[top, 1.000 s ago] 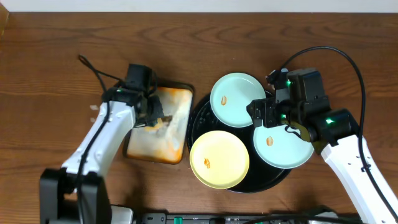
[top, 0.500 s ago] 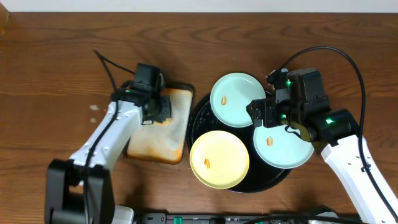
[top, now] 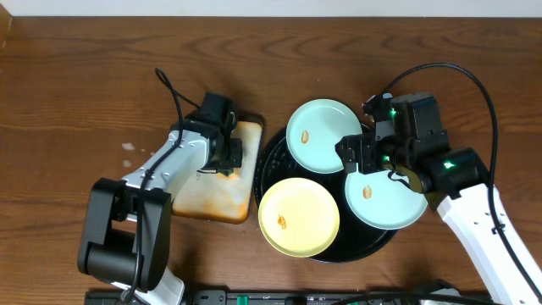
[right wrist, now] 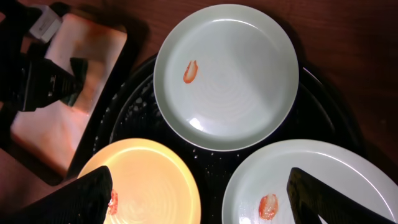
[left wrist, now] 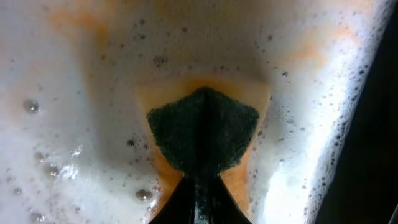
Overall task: Clean dirty plates on tray and stack at the side
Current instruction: 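Lift the sponge out of the dish with the left gripper, then move the sponge over the top pale green plate with the left gripper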
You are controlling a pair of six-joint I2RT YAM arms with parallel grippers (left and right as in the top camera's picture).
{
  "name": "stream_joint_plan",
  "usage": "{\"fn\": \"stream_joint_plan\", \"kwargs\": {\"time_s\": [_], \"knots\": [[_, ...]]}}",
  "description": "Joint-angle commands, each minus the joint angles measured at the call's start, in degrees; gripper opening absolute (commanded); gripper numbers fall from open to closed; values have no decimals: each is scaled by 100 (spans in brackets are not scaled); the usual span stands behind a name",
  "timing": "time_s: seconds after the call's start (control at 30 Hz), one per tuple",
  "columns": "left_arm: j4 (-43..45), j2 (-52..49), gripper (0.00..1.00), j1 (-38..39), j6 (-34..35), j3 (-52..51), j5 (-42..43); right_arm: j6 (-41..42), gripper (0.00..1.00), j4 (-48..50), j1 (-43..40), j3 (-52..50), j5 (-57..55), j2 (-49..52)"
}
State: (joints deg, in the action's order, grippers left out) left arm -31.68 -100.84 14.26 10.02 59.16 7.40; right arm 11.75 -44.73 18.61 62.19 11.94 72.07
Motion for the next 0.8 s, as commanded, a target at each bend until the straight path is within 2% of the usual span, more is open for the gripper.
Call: {"fn": "stream_joint_plan", "kwargs": {"time_s": [0.0, 0.13, 0.2, 0.3, 0.37, 0.43, 0.6, 0.77], "knots": [[-398, 205, 7, -9, -72, 411, -33, 39, 89, 17, 55, 96, -15, 37], [-837, 474, 7, -2, -31, 1016, -35, -11, 96, 13, 55, 96, -221, 37], [-1043, 516, 7, -2, -31, 1300, -35, -26, 96, 22, 48, 96, -433, 66], [-1272, 516, 7, -2, 85, 1622, -33, -22, 86, 37, -68, 96, -374, 249], [-1351, 516, 8, -2, 190, 1744, -4, -22, 70, 52, -160, 96, -282, 485], [-1346, 516, 7, 28, 210, 1847, 192, -28, 59, 197, -232, 96, -282, 800], [-988, 516, 8, 374, 487, 2002, 269, -90, 48, 841, -354, 96, -273, 1506], [-424, 459, 7, 1045, 662, 2002, 264, -264, 47, 1375, -463, 96, -407, 2232]]}}
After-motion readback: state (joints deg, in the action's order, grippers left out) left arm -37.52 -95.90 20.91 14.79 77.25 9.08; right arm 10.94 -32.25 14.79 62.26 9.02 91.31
